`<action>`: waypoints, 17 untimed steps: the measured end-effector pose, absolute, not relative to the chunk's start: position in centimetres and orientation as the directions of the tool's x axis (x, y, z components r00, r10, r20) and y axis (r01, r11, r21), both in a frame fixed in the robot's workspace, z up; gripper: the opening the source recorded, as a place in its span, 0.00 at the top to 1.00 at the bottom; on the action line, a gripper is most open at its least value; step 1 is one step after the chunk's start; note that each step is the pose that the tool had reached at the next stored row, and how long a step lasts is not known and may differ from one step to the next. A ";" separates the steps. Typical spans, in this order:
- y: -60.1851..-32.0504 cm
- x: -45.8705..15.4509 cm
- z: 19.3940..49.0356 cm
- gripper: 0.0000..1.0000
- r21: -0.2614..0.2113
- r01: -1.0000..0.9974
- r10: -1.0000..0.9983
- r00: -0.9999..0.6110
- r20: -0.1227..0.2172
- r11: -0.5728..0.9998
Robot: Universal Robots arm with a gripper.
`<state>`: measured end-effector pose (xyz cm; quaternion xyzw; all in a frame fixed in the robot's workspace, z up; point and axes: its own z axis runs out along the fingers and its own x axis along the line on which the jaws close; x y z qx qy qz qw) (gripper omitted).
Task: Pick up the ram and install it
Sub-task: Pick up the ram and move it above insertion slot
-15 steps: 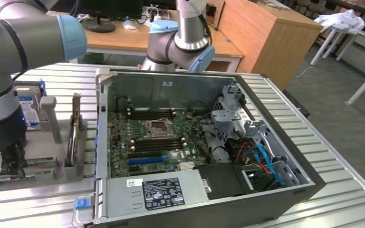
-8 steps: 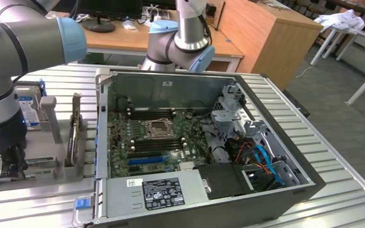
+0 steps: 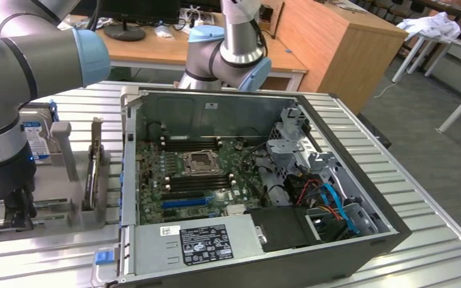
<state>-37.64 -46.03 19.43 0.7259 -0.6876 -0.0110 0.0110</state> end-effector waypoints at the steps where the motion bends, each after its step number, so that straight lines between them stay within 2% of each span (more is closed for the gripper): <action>1: -46.0 -37.6 19.4 0.69 0.031 -0.998 -0.999 0.054 -0.001 -0.054; 9: -46.0 -37.6 19.4 0.71 0.031 -0.998 -0.999 0.054 -0.001 -0.054; 10: -46.0 -37.6 19.4 0.78 0.031 -0.998 -0.999 0.054 -0.001 -0.054; 17: -46.0 -37.6 19.4 0.78 0.031 -0.998 -0.999 0.054 -0.001 -0.054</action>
